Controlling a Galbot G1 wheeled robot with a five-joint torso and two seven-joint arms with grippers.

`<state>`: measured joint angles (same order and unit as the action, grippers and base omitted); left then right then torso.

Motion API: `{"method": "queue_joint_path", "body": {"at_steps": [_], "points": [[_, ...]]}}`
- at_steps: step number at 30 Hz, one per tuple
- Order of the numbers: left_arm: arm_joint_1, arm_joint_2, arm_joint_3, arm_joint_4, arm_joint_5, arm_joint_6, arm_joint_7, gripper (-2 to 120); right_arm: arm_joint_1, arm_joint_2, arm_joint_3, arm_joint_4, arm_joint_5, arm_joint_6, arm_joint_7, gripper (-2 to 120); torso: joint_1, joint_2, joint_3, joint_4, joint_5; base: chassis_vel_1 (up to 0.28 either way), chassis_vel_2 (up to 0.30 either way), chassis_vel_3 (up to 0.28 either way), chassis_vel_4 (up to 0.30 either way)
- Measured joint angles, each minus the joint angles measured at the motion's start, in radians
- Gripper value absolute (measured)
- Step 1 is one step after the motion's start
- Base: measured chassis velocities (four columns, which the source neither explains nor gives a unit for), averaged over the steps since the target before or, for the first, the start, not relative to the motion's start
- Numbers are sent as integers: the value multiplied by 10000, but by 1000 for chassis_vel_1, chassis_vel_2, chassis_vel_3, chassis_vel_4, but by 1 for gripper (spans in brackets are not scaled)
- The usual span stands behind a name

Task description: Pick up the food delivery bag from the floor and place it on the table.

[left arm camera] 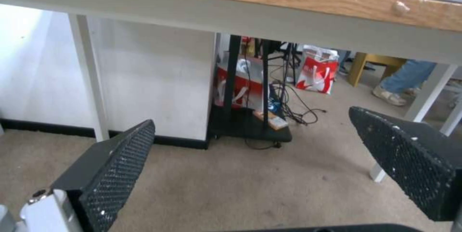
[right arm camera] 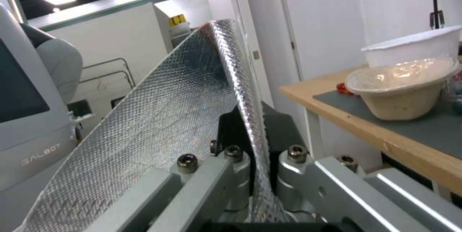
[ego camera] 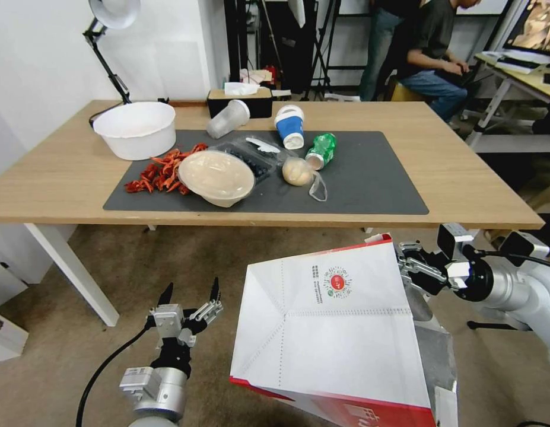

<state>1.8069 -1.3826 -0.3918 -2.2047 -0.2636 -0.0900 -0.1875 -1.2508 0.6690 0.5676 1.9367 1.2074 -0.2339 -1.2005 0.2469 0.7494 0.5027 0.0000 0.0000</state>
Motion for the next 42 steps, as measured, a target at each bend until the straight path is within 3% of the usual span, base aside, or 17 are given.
{"method": "queue_joint_path", "body": {"at_steps": [42], "points": [[30,-37,0,2,84,-113,31,100,79,28,-128,21,-58,7,22,0,793,1854,1061,1,0,0,0,0,0]]}}
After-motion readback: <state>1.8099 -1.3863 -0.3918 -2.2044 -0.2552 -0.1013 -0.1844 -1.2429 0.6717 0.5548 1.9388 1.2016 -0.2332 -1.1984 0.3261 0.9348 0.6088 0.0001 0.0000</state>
